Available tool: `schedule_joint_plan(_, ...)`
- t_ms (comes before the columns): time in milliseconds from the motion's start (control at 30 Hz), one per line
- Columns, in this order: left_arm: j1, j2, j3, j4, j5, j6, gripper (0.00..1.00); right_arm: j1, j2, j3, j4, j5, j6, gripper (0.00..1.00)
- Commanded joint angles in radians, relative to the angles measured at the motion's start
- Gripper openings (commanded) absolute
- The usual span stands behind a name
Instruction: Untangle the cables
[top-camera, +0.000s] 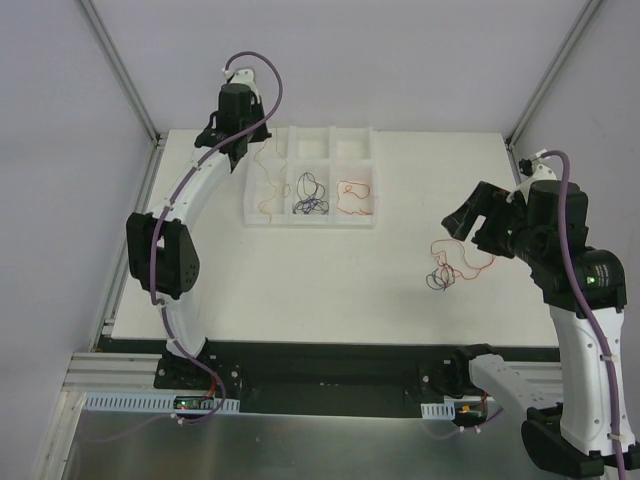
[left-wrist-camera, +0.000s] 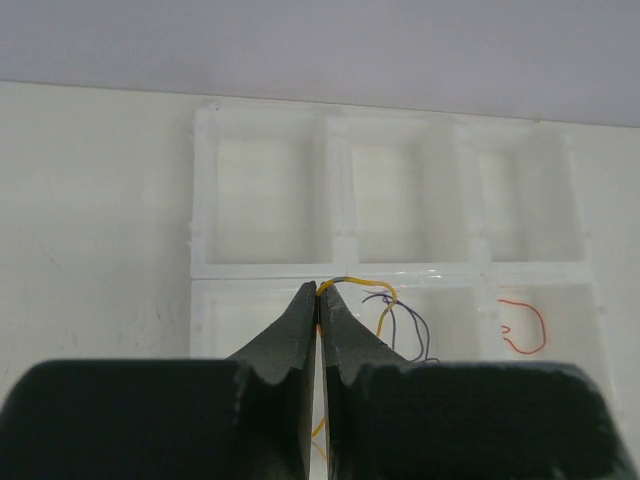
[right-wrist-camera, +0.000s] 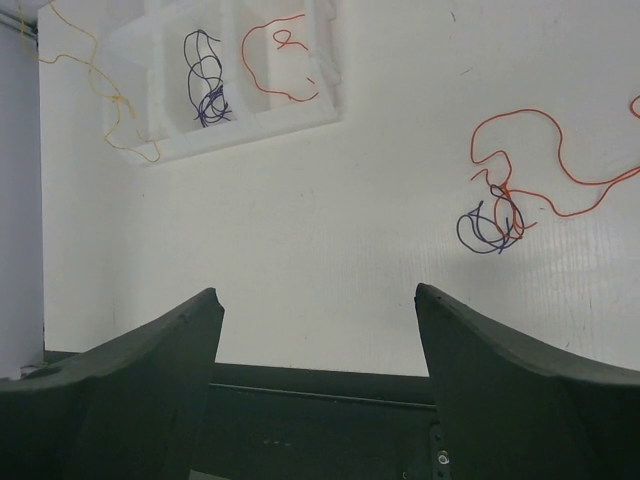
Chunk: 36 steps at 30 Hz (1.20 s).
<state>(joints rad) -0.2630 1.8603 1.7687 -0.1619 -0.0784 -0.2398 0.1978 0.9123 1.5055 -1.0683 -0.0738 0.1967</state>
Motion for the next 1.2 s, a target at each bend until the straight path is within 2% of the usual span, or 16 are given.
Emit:
schedule_joint_plan(0, 0.024, 0.046, 0.021, 0.073, -0.021, 0.013, 0.0, -0.011, 0.005, 0.039, -0.025, 0.02, -0.019, 0.81)
schedule_joint_plan(300, 0.064, 0.138, 0.058, 0.105, -0.015, 0.057, 0.0, -0.014, 0.053, 0.041, -0.024, -0.009, -0.011, 0.81)
schedule_joint_plan(467, 0.062, 0.131, -0.049, 0.183, 0.077, 0.017, 0.0, -0.015, 0.071, 0.036, -0.022, -0.018, -0.005, 0.81)
schedule_joint_plan(667, 0.062, 0.103, -0.184, 0.232, 0.103, -0.004, 0.0, -0.017, 0.089, 0.019, -0.019, -0.035, 0.023, 0.8)
schedule_joint_plan(933, 0.061, 0.063, -0.281, 0.246, 0.114, -0.004, 0.0, -0.017, 0.077, -0.06, 0.011, -0.081, 0.063, 0.79)
schedule_joint_plan(967, 0.061, 0.057, -0.284, 0.243, 0.117, -0.004, 0.04, -0.017, 0.077, -0.064, 0.016, -0.084, 0.064, 0.79)
schedule_joint_plan(1033, 0.061, 0.04, -0.282, 0.226, 0.114, -0.013, 0.19, -0.015, 0.089, -0.064, 0.025, -0.09, 0.067, 0.79)
schedule_joint_plan(1100, 0.061, 0.022, -0.272, 0.194, 0.1, -0.026, 0.48, -0.017, 0.1, -0.062, 0.036, -0.101, 0.073, 0.79)
schedule_joint_plan(1133, 0.061, 0.01, -0.265, 0.174, 0.095, -0.029, 0.58, -0.015, 0.105, -0.062, 0.042, -0.109, 0.075, 0.79)
schedule_joint_plan(1167, 0.061, -0.007, -0.259, 0.167, 0.091, -0.036, 0.62, -0.017, 0.111, -0.064, 0.047, -0.116, 0.078, 0.79)
